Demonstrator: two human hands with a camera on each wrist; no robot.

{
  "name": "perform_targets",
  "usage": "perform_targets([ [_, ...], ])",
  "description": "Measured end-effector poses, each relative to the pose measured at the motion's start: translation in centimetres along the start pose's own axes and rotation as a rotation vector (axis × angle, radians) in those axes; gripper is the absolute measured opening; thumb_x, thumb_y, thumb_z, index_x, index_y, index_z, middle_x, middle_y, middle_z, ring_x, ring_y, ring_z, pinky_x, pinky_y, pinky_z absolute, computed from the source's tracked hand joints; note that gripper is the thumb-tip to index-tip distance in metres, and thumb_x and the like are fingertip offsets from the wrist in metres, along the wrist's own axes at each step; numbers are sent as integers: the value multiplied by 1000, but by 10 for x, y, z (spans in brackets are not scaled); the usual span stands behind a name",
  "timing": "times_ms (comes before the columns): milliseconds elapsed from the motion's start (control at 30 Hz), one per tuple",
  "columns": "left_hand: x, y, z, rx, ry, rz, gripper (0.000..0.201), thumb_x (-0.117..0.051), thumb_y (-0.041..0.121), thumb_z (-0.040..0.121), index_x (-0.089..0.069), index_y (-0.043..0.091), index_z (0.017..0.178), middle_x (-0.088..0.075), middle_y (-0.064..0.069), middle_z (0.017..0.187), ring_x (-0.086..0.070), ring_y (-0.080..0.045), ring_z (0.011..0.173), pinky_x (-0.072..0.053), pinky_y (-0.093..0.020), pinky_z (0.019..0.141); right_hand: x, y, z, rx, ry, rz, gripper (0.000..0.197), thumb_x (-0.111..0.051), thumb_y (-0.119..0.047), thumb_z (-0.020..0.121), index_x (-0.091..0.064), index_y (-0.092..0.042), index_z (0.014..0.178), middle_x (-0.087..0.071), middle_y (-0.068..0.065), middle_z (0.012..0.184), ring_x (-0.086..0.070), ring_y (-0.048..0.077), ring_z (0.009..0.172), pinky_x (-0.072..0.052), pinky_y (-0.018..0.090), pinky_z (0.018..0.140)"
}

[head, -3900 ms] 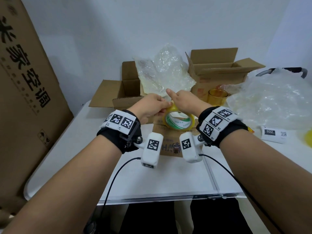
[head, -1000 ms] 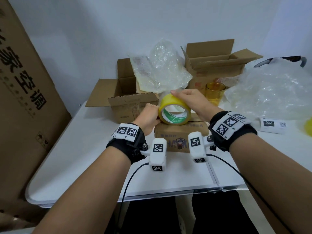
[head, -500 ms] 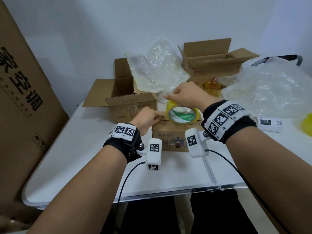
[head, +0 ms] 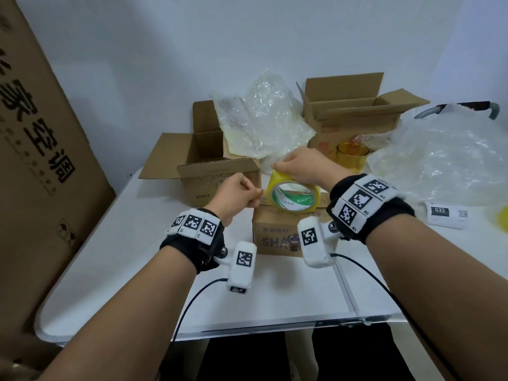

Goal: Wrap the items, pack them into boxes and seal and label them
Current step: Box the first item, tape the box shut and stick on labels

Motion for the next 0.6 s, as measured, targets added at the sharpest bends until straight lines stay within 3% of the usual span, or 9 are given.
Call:
perform_targets([
  [67, 8, -3, 1, 29, -22, -45, 18, -69, 9, 90, -51, 8, 87, -63, -9, 74, -60, -11, 61, -54, -22, 65, -1, -4, -1, 2, -14, -28, 38, -55, -40, 93, -56, -20, 61, -56, -2, 60, -51, 14, 58, -41, 28, 59],
  [167, 25, -5, 5, 81, -66, -125, 16, -67, 4, 90, -52, 7, 86, -59, -9, 72, -55, -9, 57, -49, -14, 56, -3, -10, 2, 1, -1, -75, 40, -58, -37, 91, -47, -16, 58, -43, 0, 54, -41, 16, 55, -34, 29, 58],
  [267, 36, -16, 8, 173, -121, -212, 14, -66, 1, 89, -53, 6, 93, -58, -7, 73, -54, -8, 57, -50, -13, 56, -8, -16, 5, 27, -6, -167, 48, -58, -36, 89, -35, -16, 51, -36, 0, 51, -36, 19, 53, -30, 31, 57],
  [433, 23, -40, 8, 198, -83, -346, 30, -62, -2, 91, -49, 6, 117, -60, -7, 81, -53, -10, 62, -50, -16, 59, -13, -21, 10, 52, -16, -250, 49, -58, -37, 89, -35, -16, 51, -37, -1, 51, -35, 19, 52, -30, 32, 56],
  [600, 9, -53, 9, 149, -26, -397, 20, -59, 1, 94, -49, 13, 107, -60, -7, 80, -50, -9, 62, -46, -18, 60, -15, -25, 10, 51, -10, -294, 47, -57, -35, 90, -35, -16, 52, -37, -1, 52, -34, 19, 50, -28, 31, 51],
])
Point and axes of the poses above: each hand's wrist, its own z-axis towards the middle knuckle, its own x-axis out of the back of the hand, y = z × x, the point moved 2 cm from there along z, towards the middle knuckle
